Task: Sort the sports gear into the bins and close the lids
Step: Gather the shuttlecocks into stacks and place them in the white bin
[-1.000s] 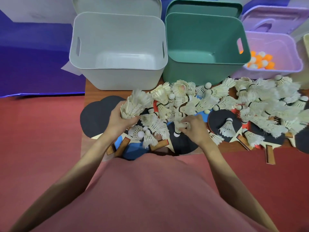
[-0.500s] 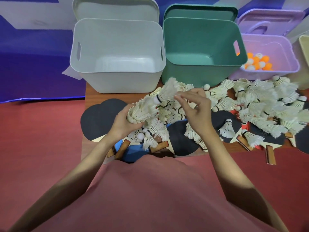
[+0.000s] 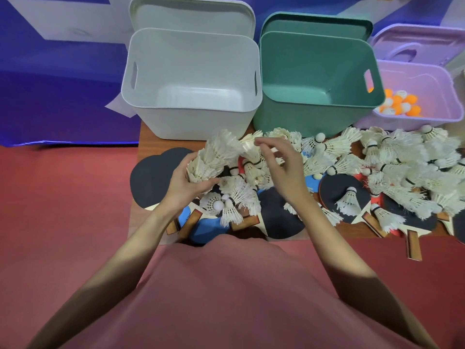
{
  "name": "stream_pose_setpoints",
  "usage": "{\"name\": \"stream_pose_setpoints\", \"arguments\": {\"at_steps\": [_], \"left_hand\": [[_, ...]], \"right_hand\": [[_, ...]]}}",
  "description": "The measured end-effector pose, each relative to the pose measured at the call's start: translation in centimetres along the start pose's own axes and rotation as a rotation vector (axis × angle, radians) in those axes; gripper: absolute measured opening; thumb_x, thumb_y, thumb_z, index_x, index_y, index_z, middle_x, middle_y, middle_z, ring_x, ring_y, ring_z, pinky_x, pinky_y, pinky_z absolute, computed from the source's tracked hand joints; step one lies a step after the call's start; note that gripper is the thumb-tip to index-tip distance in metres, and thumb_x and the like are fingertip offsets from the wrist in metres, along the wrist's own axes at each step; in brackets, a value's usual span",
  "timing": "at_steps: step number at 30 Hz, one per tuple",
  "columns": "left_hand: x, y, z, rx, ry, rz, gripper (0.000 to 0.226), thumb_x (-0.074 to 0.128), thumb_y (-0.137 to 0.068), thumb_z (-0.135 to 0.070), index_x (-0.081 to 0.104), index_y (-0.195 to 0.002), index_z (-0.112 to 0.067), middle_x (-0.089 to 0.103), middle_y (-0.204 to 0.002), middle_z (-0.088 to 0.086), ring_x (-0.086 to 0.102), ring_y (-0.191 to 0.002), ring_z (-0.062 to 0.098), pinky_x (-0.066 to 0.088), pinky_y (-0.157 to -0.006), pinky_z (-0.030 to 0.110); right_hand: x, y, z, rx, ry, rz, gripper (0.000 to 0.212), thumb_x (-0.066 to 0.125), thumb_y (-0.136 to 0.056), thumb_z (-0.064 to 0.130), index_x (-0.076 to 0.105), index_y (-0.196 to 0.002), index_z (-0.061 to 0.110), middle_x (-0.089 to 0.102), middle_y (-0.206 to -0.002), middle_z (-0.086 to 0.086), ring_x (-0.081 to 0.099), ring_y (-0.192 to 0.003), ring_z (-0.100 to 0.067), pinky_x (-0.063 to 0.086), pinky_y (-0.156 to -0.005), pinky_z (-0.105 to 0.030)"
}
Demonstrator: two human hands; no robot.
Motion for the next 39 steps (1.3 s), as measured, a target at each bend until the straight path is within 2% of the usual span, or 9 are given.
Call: {"name": "stream_pose_setpoints", "arguments": {"at_steps": [3, 8, 13, 16, 21, 27, 31, 35, 39], "left_hand": [[-0.8, 0.4, 0.0, -0.016, 0.032, -0.038, 0.057, 0.077, -0.073, 0.003, 0.053, -0.122, -0.017, 0.067, -0.099, -0.001, 0.065, -0.081, 0.004, 0.051, -0.061, 0.017], [-1.9, 0.6, 0.4, -0.05, 0.051, -0.08, 0.057, 0.074, -0.076, 0.004, 0.051, -0.124, -0.015, 0.061, -0.087, -0.005, 0.056, -0.056, -0.004, 0.041, -0.05, 0.008], [-2.6, 0.5, 0.3, -0.048, 0.041, -0.083, 0.059, 0.076, -0.075, 0.001, 0.051, -0.125, -0.015, 0.057, -0.084, -0.005, 0.052, -0.053, -0.001, 0.04, -0.048, 0.009], [-2.7, 0.6, 0.0, -0.048, 0.056, -0.089, 0.059, 0.076, -0.075, 0.002, 0.051, -0.125, -0.016, 0.057, -0.082, -0.006, 0.052, -0.053, -0.001, 0.04, -0.048, 0.009], [-2.9, 1.1, -0.2, -0.034, 0.067, -0.109, 0.058, 0.076, -0.074, 0.004, 0.054, -0.123, -0.018, 0.064, -0.091, -0.003, 0.06, -0.069, 0.001, 0.044, -0.055, 0.012], [-3.3, 1.3, 0.4, -0.018, 0.011, -0.076, 0.059, 0.077, -0.072, 0.005, 0.053, -0.123, -0.014, 0.066, -0.101, 0.001, 0.064, -0.086, 0.009, 0.05, -0.062, 0.018], [-2.8, 1.1, 0.4, -0.016, -0.009, -0.042, 0.06, 0.077, -0.071, 0.007, 0.053, -0.123, -0.011, 0.065, -0.101, 0.004, 0.064, -0.083, 0.007, 0.05, -0.061, 0.017], [-2.0, 0.8, 0.1, 0.008, -0.027, 0.007, 0.06, 0.077, -0.071, 0.007, 0.053, -0.122, -0.013, 0.063, -0.101, 0.003, 0.064, -0.087, 0.008, 0.054, -0.067, 0.023], [-1.2, 0.7, -0.2, 0.031, -0.084, 0.064, 0.057, 0.078, -0.07, 0.005, 0.056, -0.118, -0.018, 0.063, -0.102, 0.001, 0.063, -0.092, 0.01, 0.055, -0.074, 0.026]], "right_hand": [[-0.6, -0.8, -3.6, 0.163, 0.095, -0.074, 0.02, 0.053, -0.094, 0.015, 0.067, -0.108, 0.013, 0.068, -0.1, 0.003, 0.062, -0.093, -0.012, 0.051, -0.075, -0.028], [1.7, -0.7, -9.5, 0.4, 0.402, 0.277, 0.031, 0.056, -0.09, 0.007, 0.058, -0.121, 0.005, 0.064, -0.111, -0.01, 0.057, -0.088, -0.015, 0.042, -0.075, -0.02], [4.0, -0.7, -12.0, 0.287, 0.715, 0.458, 0.035, 0.056, -0.083, -0.004, 0.064, -0.116, 0.006, 0.06, -0.116, -0.013, 0.056, -0.108, -0.028, 0.048, -0.088, -0.034], [5.0, -0.9, -12.8, 0.192, 0.877, 0.49, 0.024, 0.055, -0.082, -0.003, 0.068, -0.101, 0.002, 0.061, -0.103, -0.014, 0.059, -0.097, -0.03, 0.051, -0.071, -0.034], [4.8, -0.8, -12.0, 0.037, 1.008, 0.362, 0.014, 0.058, -0.079, -0.005, 0.06, -0.067, 0.001, 0.056, -0.075, -0.011, 0.059, -0.068, -0.029, 0.031, -0.051, -0.027], [0.3, -0.4, -7.6, 0.107, 0.458, -0.055, 0.022, 0.052, -0.096, 0.021, 0.068, -0.092, 0.006, 0.06, -0.076, -0.001, 0.047, -0.062, -0.009, 0.033, -0.056, -0.023], [-1.7, -1.2, -2.9, 0.136, -0.025, -0.219, 0.015, 0.056, -0.093, 0.013, 0.061, -0.08, 0.017, 0.054, -0.066, 0.008, 0.047, -0.061, -0.007, 0.039, -0.058, -0.025], [-1.5, -2.2, 1.2, 0.095, -0.155, -0.099, 0.013, 0.059, -0.091, 0.007, 0.066, -0.083, 0.015, 0.062, -0.07, 0.005, 0.057, -0.063, -0.003, 0.046, -0.06, -0.015], [1.2, -2.7, 1.1, 0.158, -0.041, 0.117, 0.008, 0.066, -0.086, 0.007, 0.069, -0.093, 0.005, 0.059, -0.067, 0.009, 0.055, -0.055, 0.008, 0.043, -0.06, -0.007]]}}
Point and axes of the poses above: each hand's wrist, its own y-axis away from the middle knuckle, its own x-axis out of the palm, z = x × y, the point moved 5 cm from there along -y, towards the middle knuckle
